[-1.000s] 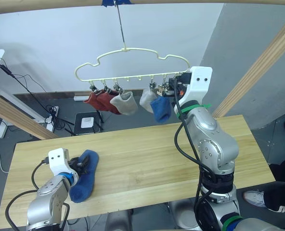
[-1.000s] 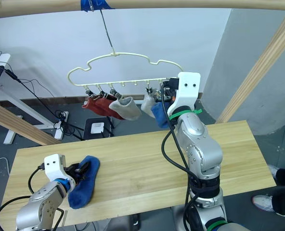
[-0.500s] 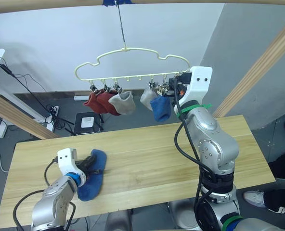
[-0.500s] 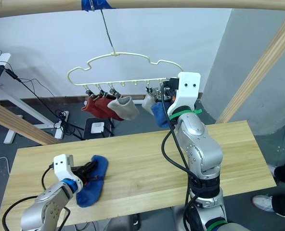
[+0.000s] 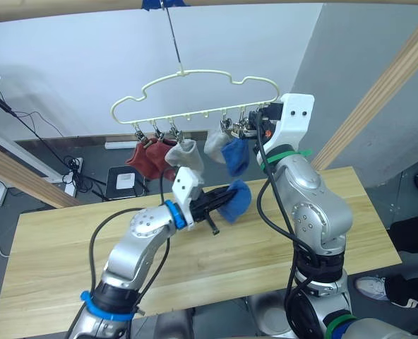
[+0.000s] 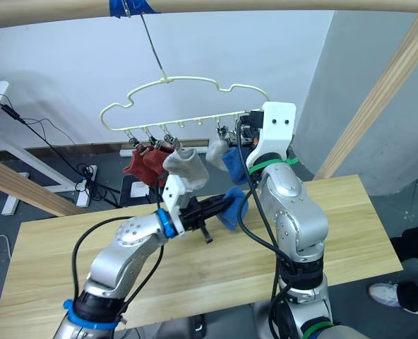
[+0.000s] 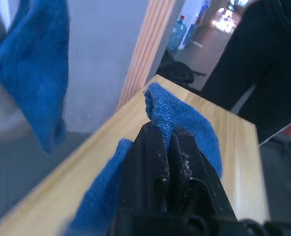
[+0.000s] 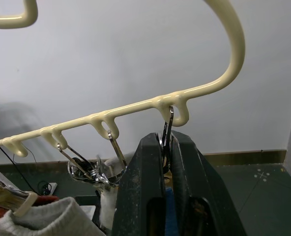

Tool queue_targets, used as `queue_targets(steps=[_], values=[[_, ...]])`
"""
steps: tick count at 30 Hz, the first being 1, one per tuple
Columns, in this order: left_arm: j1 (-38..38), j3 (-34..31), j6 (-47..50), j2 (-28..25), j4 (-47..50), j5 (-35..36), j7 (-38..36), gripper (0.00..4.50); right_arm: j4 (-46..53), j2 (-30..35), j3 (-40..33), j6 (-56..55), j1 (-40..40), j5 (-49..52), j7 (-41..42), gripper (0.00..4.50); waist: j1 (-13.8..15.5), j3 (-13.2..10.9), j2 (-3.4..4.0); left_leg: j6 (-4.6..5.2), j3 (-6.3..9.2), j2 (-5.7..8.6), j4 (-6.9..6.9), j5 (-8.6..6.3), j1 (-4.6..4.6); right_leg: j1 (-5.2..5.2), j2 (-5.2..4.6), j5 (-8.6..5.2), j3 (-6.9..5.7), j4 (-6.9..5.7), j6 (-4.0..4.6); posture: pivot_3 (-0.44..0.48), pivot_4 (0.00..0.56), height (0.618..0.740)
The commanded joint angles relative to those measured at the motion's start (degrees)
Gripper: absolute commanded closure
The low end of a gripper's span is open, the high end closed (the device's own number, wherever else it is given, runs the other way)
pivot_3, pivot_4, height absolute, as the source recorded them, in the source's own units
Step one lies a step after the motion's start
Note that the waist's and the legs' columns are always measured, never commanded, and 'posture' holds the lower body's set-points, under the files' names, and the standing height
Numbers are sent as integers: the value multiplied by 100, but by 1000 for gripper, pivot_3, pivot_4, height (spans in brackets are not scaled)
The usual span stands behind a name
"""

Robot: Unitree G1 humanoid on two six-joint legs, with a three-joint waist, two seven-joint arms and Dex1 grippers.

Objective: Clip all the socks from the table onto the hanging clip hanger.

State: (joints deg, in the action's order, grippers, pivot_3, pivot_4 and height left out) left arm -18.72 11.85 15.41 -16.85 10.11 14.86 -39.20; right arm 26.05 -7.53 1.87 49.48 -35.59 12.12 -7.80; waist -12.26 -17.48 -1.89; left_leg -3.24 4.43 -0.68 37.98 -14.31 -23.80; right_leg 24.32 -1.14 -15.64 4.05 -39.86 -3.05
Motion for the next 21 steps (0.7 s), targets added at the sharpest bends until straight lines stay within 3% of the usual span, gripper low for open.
queue_targets(steps=[1, 10, 21], values=[[-311, 70, -566, 306, -418, -334, 274, 4476, 367, -67, 98, -40, -130, 13, 12, 4500, -19, 0, 0, 1, -2, 1, 2, 0, -1, -1, -2, 3, 3, 4, -5, -298, 260, 740], [-1000, 8, -1570, 882, -1479, -990, 907, 4476, 369, -80, 125, -7, -129, 1, 7, 4500, -34, 0, 0, 1, 0, 2, -1, 0, -7, 0, -2, 5, 0, 11, -8, -303, 257, 740], [-1261, -134, -2394, 1075, -1928, -1297, 1340, 4476, 374, -70, 157, 27, -94, -21, 3, 4500, -43, 0, 0, 1, -2, 2, -2, 0, -7, 0, -2, 6, 1, 16, -10, -308, 254, 740]])
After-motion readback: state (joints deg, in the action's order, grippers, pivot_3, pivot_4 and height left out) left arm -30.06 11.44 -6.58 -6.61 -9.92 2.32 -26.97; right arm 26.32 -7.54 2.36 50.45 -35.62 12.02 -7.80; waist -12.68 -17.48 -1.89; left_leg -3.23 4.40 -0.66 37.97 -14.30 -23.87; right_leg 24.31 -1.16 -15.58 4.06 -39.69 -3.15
